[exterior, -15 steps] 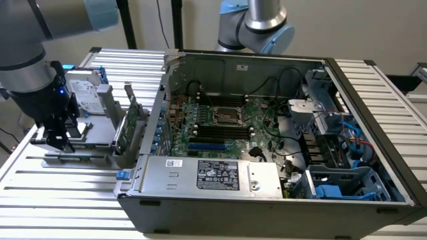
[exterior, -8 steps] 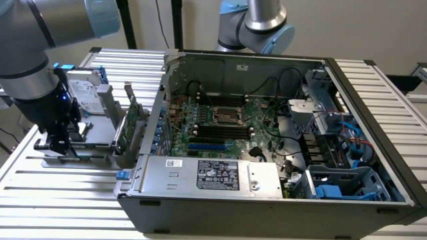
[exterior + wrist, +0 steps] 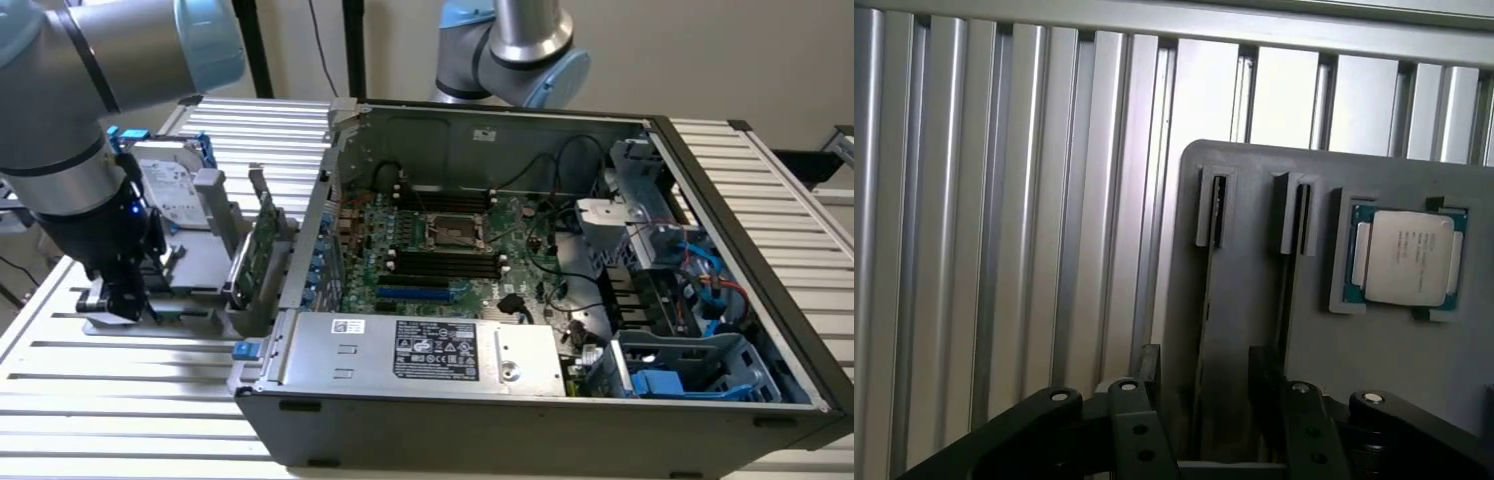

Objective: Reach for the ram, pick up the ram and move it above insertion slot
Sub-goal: 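Pick up the ram and move it above insertion slot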

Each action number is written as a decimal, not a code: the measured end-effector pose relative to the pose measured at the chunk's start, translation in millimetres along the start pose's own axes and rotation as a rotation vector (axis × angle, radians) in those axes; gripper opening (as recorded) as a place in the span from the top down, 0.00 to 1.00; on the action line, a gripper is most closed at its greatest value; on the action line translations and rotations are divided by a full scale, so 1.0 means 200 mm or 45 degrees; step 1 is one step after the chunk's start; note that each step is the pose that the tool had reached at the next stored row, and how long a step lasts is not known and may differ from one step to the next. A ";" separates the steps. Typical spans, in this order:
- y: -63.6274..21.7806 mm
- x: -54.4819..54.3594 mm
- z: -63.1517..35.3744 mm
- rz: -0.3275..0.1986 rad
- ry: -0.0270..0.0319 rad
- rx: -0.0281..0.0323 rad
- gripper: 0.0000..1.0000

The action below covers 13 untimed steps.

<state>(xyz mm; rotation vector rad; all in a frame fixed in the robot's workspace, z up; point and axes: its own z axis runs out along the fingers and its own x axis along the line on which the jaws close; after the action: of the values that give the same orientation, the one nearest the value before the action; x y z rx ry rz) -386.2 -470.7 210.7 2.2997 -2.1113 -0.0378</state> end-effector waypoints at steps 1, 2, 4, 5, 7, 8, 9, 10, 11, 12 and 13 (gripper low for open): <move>-0.001 0.00 0.008 -0.002 -0.0006 0.0001 0.52; -0.001 0.00 0.015 -0.003 -0.0016 0.0002 0.52; -0.002 0.00 0.030 -0.004 -0.0052 0.0004 0.52; -0.002 0.00 0.036 -0.005 -0.0083 0.0005 0.52; -0.002 0.00 0.049 -0.006 -0.0133 0.0011 0.52; -0.002 0.00 0.052 -0.006 -0.0146 0.0012 0.52; -0.002 0.00 0.054 -0.006 -0.0151 0.0013 0.52; -0.003 0.00 0.056 -0.006 -0.0155 0.0013 0.52; -0.003 0.00 0.059 -0.006 -0.0159 0.0014 0.52; -0.003 0.00 0.062 -0.006 -0.0162 0.0015 0.52; -0.003 0.00 0.065 -0.006 -0.0164 0.0015 0.60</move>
<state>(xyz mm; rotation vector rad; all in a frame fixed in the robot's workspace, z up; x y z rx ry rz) -385.9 -471.5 197.7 2.3116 -2.1124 -0.0516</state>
